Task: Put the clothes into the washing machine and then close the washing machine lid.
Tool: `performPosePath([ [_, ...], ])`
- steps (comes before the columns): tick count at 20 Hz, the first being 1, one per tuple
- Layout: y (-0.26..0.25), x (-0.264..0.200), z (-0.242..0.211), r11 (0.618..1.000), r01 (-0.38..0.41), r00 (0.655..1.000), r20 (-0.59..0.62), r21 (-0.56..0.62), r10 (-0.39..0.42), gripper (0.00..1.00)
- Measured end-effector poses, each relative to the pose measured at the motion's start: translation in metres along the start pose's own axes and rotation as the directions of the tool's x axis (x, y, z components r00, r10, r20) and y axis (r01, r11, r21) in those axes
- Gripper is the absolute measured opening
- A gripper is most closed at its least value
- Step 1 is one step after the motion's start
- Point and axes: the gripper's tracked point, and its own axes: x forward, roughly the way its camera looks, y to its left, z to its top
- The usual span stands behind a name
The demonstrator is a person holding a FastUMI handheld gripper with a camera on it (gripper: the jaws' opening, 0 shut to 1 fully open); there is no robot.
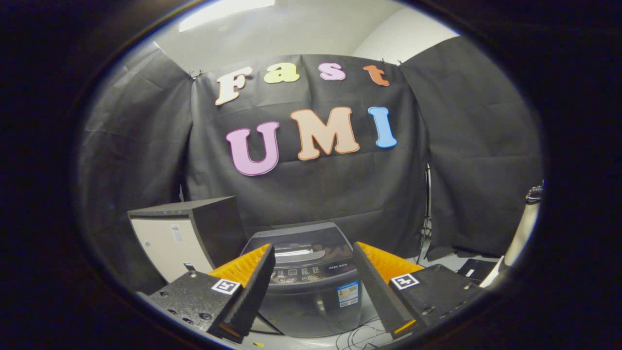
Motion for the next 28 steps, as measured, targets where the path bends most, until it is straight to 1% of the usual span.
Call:
performPosePath([
  [1,0.007,-0.002,0.000,0.999,-0.037,0.999,0.003,-0.012,0.038,0.97],
  [2,0.008,-0.004,-0.001,0.998,-0.050,0.999,0.000,-0.024,0.050,0.97],
  [3,0.001,-0.006,-0.002,0.999,-0.029,1.000,0.011,-0.029,0.029,0.97],
  [4,-0.004,-0.005,-0.007,0.999,-0.026,1.000,-0.006,-0.042,0.026,0.97],
  [6,0.001,-0.006,-0.011,0.996,-0.053,0.999,-0.013,-0.072,0.052,0.97],
  [8,-0.002,-0.008,-0.011,0.997,-0.051,0.999,-0.022,-0.056,0.050,0.97],
  [11,0.003,-0.012,-0.006,0.997,-0.076,0.997,-0.018,-0.017,0.076,0.97],
  [16,-0.003,-0.008,-0.010,0.998,-0.063,0.998,-0.022,-0.031,0.062,0.97],
  [22,0.005,-0.013,-0.004,0.994,-0.106,0.994,-0.019,0.020,0.106,0.97],
  [28,-0.008,-0.010,0.004,0.995,-0.089,0.996,-0.001,0.042,0.090,0.97],
])
